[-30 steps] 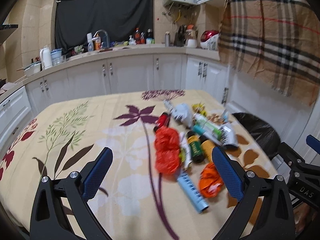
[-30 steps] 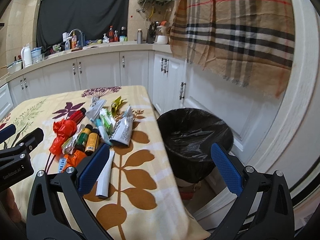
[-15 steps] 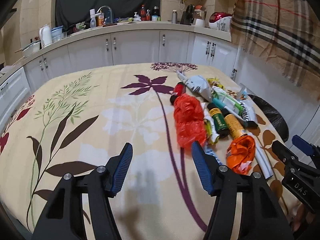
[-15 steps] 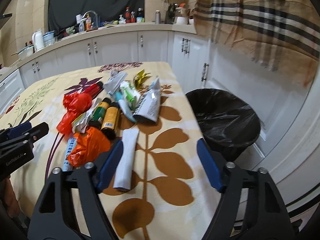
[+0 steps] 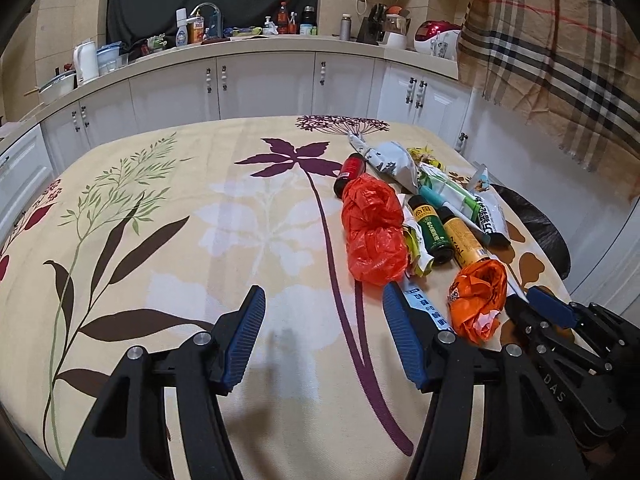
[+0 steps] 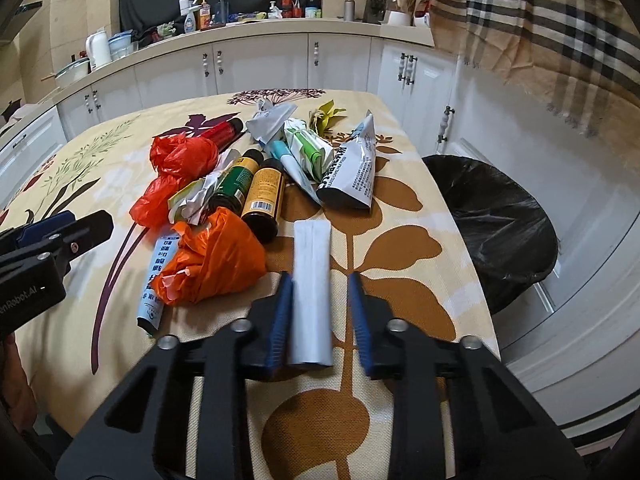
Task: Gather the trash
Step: 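Lower the right gripper onto the white tube and close on it, then grasp the blue tube with the left gripper while the right holds the white tube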
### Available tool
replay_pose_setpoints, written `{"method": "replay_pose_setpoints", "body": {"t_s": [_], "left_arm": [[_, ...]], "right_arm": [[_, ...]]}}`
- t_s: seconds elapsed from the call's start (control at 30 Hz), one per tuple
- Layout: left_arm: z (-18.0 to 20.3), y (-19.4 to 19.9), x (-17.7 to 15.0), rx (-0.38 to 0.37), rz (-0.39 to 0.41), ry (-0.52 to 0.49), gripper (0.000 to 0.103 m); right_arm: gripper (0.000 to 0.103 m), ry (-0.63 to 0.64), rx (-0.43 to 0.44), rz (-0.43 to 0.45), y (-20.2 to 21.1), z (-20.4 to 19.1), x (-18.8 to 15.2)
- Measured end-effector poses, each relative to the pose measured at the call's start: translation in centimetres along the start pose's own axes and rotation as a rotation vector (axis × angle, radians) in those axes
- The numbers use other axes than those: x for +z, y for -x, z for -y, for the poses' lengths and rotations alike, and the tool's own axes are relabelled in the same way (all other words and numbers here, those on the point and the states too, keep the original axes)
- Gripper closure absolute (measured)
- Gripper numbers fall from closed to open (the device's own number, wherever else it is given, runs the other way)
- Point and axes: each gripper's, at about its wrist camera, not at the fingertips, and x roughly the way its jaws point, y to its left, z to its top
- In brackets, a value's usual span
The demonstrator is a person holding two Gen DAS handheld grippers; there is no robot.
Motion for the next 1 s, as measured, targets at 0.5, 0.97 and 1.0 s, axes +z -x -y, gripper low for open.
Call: {"method": "replay_pose_setpoints", "body": {"t_s": [0.5, 0.97, 1.0], "left_arm": [[4.1, 1.0, -0.9, -0.039, -0.020, -0.079, 0.043], [4.2, -0.8, -1.9, -0.010, -0.101, -0.086, 0.061], [4.3, -0.8, -2.0, -0.012, -0.094, -0.094, 0.061]], "right_arm": [[0.086, -0.050, 0.024, 0.062, 2.3, 2.4, -0.6], [0.086, -0.089, 0.044, 0.083, 3.0, 3.5, -1.0], [0.086, -0.090, 0.045, 0.083, 3.0, 3.5, -1.0]]}}
